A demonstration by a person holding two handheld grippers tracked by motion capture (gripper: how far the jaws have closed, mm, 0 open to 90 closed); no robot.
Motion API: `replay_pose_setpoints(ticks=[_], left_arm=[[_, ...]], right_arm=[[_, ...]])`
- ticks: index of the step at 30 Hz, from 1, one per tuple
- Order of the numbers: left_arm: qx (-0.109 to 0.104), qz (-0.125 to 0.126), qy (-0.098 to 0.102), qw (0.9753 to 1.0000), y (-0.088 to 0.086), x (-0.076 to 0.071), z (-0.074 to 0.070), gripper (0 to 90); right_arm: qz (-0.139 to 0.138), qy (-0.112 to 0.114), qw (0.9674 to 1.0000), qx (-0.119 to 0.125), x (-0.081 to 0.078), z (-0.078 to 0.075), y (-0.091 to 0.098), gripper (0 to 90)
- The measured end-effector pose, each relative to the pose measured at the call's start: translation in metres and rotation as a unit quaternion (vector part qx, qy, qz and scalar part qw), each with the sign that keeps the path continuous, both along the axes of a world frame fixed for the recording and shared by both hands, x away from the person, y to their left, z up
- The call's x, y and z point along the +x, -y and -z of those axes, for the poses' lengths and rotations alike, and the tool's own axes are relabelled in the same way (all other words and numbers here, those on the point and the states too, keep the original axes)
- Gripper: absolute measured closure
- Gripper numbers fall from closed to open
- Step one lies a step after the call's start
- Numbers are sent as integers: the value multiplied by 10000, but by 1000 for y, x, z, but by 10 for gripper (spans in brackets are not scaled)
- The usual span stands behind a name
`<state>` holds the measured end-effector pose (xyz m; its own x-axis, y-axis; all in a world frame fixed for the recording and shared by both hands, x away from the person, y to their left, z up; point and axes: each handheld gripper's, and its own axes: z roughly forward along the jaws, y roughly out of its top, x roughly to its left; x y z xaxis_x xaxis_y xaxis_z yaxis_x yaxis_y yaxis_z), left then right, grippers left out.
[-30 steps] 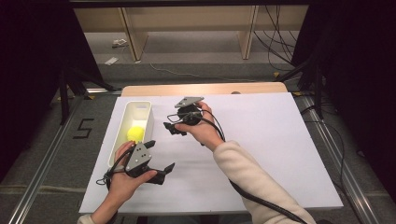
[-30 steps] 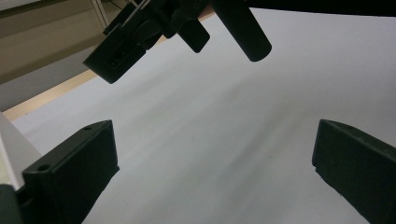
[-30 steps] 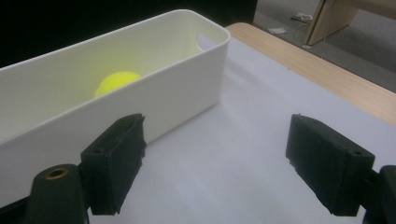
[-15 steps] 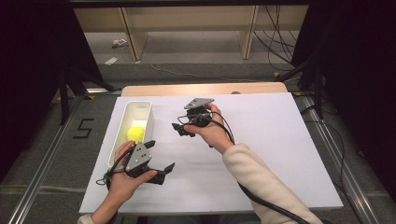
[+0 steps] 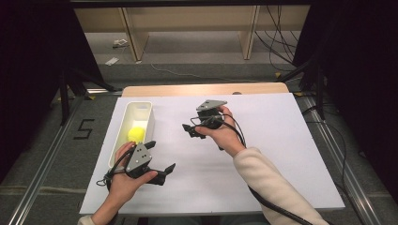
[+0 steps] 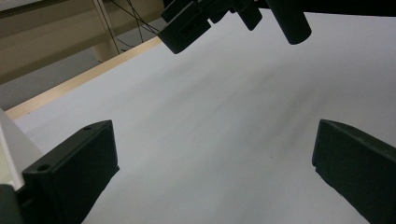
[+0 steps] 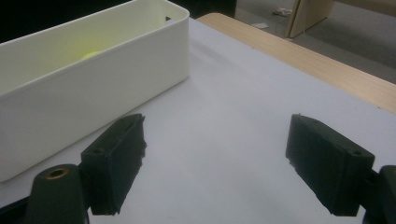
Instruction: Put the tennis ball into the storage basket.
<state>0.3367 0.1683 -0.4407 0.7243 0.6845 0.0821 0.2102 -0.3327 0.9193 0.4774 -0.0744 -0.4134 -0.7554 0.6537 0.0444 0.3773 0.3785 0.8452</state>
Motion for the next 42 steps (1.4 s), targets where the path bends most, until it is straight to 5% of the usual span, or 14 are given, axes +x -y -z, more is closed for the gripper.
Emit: replay_pose_setpoints(ticks=[42], left_arm=[[50,-71,69,9999,-1,1,0,0]], right_arm=[[615,-87,9980,145,-19,8,87,205]])
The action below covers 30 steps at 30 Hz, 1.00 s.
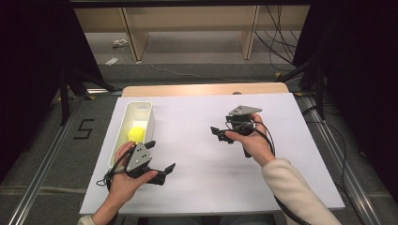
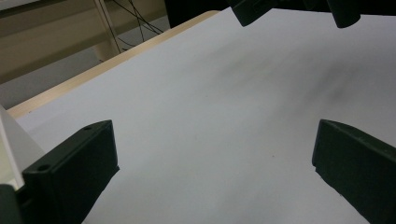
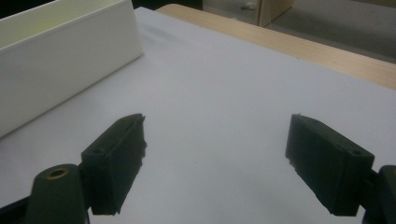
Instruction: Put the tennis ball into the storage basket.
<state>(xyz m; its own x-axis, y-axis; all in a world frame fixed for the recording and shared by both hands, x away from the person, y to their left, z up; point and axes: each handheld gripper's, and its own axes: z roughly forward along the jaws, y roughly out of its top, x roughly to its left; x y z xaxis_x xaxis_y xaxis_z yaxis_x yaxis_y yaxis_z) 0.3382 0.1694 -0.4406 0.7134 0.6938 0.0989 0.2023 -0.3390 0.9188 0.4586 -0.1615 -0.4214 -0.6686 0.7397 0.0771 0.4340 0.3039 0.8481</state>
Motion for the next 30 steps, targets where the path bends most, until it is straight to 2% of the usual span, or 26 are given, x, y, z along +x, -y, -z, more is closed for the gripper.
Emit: replay_pose_setpoints(ticks=[30], left_arm=[[-18,-20,-9,10000,0,0,0,0]], right_arm=[[413,-19,9991,30,-22,6,55,205]])
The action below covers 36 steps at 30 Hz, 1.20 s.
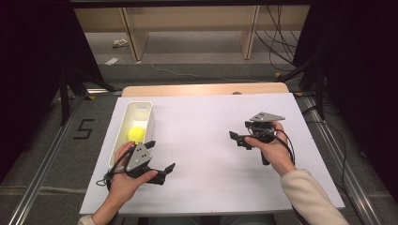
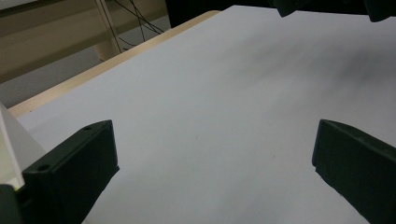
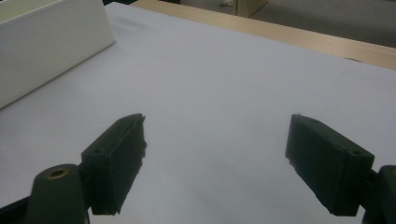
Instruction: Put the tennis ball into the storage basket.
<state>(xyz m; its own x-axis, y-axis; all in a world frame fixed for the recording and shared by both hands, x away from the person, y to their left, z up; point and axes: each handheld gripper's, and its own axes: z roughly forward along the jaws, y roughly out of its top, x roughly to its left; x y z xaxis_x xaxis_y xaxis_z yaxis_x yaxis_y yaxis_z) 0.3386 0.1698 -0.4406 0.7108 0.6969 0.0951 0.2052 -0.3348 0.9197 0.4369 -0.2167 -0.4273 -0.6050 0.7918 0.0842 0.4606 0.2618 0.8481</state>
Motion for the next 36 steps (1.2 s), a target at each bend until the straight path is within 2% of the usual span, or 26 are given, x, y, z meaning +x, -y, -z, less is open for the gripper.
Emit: replay_pose_setpoints(ticks=[18,36], left_arm=[[7,-25,5,10000,-1,0,0,0],[-2,-38,11,10000,-2,0,-1,0]], right_arm=[[184,-32,9998,1,-20,5,30,205],[313,-26,9995,1,-35,9,50,202]])
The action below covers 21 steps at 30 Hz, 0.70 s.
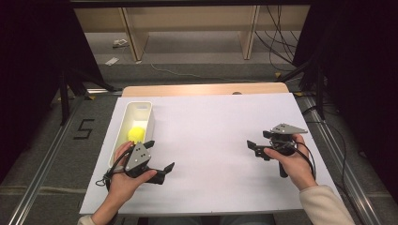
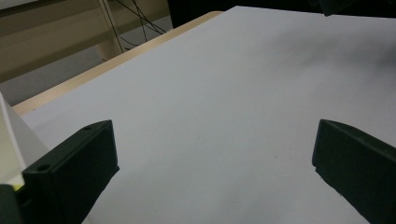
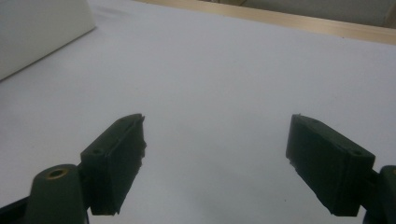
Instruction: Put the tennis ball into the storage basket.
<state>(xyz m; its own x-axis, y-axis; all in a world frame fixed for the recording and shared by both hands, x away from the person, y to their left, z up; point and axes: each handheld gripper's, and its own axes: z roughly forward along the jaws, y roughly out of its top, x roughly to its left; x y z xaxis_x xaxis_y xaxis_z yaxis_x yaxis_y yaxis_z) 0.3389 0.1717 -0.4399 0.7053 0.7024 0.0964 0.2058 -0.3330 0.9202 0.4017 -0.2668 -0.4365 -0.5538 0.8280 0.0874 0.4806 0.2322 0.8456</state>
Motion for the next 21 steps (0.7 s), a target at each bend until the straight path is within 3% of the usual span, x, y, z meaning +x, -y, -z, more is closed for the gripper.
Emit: replay_pose_setpoints(ticks=[21], left_arm=[[8,-6,8,10000,0,0,0,0]], right_arm=[[56,-36,10000,-25,-15,7,13,200]])
